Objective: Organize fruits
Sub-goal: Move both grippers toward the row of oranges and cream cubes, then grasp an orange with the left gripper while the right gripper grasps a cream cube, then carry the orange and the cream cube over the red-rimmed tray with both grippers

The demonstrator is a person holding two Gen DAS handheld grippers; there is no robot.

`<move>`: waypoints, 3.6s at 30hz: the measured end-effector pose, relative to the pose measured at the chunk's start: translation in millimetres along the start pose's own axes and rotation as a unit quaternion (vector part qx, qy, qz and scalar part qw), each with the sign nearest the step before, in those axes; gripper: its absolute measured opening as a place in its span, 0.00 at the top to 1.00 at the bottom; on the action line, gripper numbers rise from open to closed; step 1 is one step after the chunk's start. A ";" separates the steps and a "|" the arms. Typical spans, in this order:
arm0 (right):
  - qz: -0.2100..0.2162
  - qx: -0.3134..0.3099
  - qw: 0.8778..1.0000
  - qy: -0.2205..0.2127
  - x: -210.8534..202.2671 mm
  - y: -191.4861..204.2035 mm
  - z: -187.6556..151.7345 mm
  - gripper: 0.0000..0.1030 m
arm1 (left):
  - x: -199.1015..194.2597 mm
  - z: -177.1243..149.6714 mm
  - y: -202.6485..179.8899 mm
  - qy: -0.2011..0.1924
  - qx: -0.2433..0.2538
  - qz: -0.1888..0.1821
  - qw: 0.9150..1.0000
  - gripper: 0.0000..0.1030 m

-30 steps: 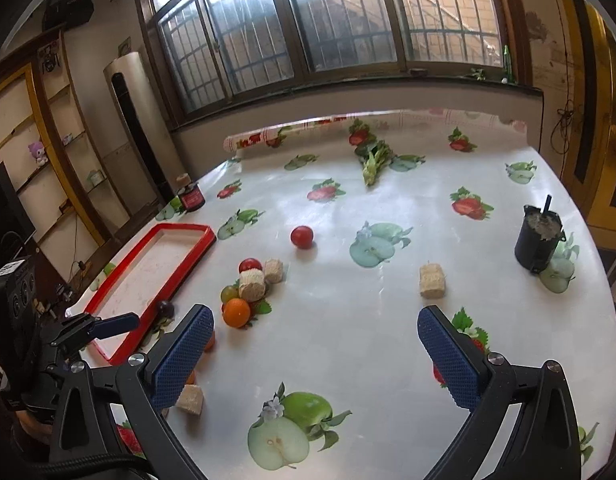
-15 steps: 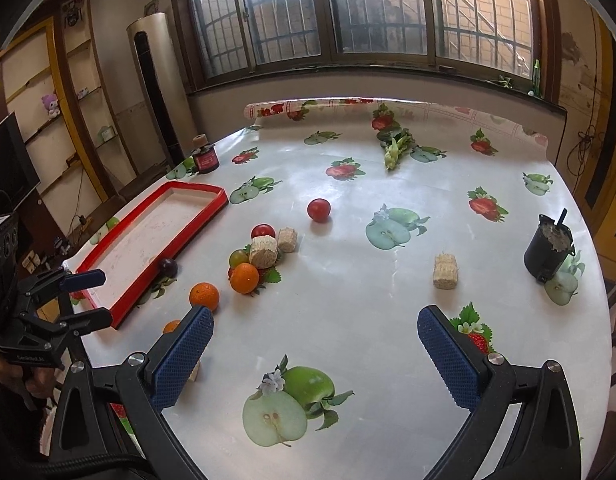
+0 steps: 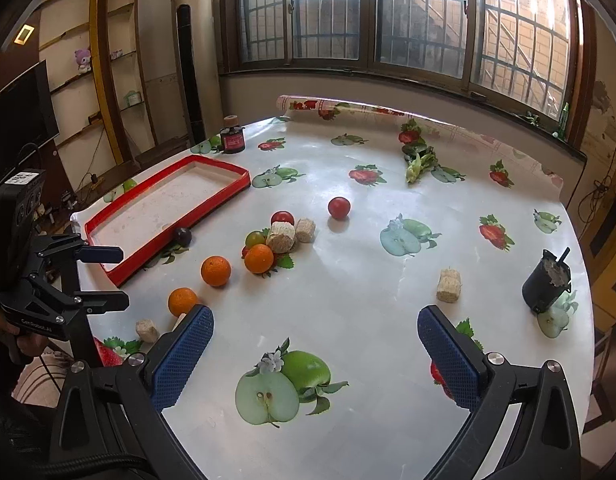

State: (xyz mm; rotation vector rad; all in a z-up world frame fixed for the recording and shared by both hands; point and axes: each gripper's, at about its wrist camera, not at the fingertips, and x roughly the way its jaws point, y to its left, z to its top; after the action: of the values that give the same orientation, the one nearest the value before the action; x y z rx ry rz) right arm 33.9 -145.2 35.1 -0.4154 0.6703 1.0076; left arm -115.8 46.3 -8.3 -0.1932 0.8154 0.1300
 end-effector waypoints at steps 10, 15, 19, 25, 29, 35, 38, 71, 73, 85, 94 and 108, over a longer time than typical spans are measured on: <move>-0.002 0.005 1.000 -0.006 -0.1 -2.2 -2.6 0.00 | 3.8 3.2 -6.1 0.004 0.007 0.006 1.000 0.27; -0.003 0.006 1.000 -0.008 0.4 -4.5 -3.1 0.00 | 7.4 4.8 0.2 0.009 -0.004 0.012 1.000 0.27; -0.003 0.006 1.000 -0.009 0.5 -6.0 -2.0 0.00 | 8.2 6.2 3.9 0.008 -0.010 0.012 1.000 0.27; -0.005 0.007 1.000 -0.009 1.2 -7.0 -1.7 0.01 | 13.8 5.2 3.3 0.017 -0.010 0.008 1.000 0.27; -0.005 0.010 1.000 -0.007 3.1 -9.2 -1.6 0.02 | 20.5 6.6 2.3 0.024 -0.014 0.006 1.000 0.27; -0.005 0.022 1.000 -0.004 7.3 -17.8 -3.1 0.02 | 30.7 10.0 3.7 0.034 -0.020 0.004 0.999 0.27; -0.002 0.029 1.000 -0.004 10.9 -22.2 -2.2 0.02 | 37.1 12.1 7.9 0.040 -0.029 -0.001 0.999 0.27; -0.104 0.167 0.977 0.081 134.0 -142.2 11.0 0.37 | 86.5 16.9 -6.2 0.110 0.013 -0.088 0.990 0.65; -0.102 0.173 0.975 0.094 143.2 -147.0 8.4 0.47 | 86.2 16.6 -7.0 0.109 0.010 -0.094 0.989 0.69; -0.073 0.184 0.978 0.070 115.8 -128.5 6.1 0.69 | 84.1 20.5 -8.6 0.103 0.017 -0.079 0.991 0.71; -0.026 0.180 0.983 0.007 68.3 -64.8 20.2 0.70 | 72.6 31.8 11.6 0.089 -0.009 -0.068 0.994 0.71; 0.009 0.119 0.993 -0.001 52.9 4.3 36.9 0.70 | 29.5 43.2 17.6 0.031 0.002 -0.048 0.998 0.71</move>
State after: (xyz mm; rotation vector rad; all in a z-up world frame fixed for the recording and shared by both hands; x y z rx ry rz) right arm 61.1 -87.3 25.8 -0.2008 0.7837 0.9312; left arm -68.5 74.2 -3.1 -0.2338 0.8663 0.0331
